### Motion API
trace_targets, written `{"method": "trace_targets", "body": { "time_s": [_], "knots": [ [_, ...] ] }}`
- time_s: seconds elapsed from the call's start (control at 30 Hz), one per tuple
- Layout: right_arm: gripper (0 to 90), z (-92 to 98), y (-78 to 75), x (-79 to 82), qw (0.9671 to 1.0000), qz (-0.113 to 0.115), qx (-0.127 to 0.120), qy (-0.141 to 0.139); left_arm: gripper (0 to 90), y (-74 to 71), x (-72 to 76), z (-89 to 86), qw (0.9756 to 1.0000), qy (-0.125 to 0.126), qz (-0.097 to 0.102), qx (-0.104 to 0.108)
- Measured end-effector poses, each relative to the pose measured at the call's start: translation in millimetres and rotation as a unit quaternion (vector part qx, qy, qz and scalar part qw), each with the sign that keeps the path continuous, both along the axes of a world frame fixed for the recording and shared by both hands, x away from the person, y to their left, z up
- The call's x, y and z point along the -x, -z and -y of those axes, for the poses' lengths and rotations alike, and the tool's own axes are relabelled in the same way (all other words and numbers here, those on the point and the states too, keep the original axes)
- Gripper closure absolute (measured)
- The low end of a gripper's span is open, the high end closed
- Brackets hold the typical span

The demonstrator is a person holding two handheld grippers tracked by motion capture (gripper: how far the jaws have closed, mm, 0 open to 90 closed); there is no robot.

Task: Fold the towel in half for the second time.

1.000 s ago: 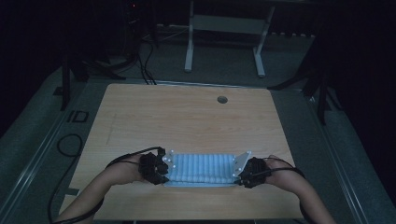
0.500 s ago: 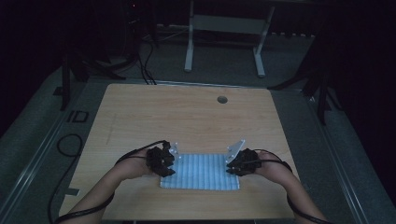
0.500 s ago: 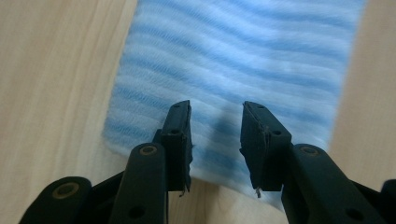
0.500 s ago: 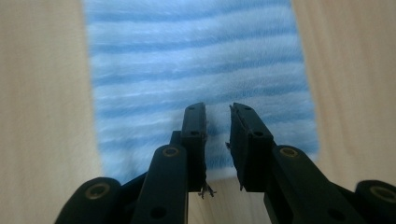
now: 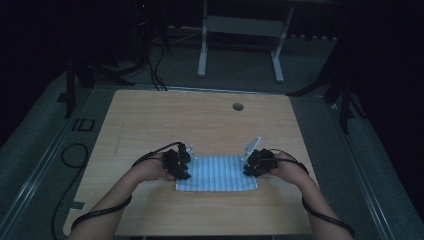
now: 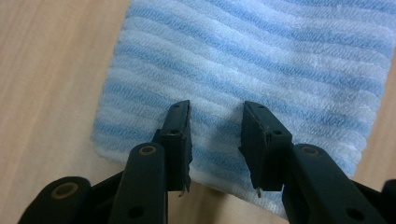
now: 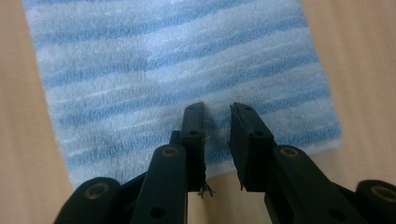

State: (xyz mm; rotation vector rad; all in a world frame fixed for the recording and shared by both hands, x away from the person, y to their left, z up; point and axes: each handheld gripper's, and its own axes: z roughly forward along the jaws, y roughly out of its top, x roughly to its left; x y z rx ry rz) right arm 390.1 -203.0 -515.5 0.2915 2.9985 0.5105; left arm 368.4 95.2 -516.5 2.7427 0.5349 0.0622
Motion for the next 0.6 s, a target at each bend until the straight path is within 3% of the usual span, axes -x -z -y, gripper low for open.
{"method": "trace_targets", "body": {
  "time_s": [0.17, 0.33, 0.6],
  "knots": [
    [74.7, -0.1, -0.3, -19.2, 0.9999, -0.006, 0.001, 0.015, 63.0, -1.2, -18.0, 3.6, 0.9999, -0.004, 0.004, -0.014],
    [74.4, -1.0, -1.1, -34.2, 0.9996, -0.012, 0.004, 0.026, 63.0, -1.2, -32.2, 3.0, 0.9998, -0.007, 0.006, -0.015],
    [73.3, -2.3, -1.4, -38.7, 0.9993, -0.016, 0.000, 0.034, 62.8, -0.5, -39.5, 0.2, 0.9998, -0.015, 0.007, -0.011]
  ]
}}
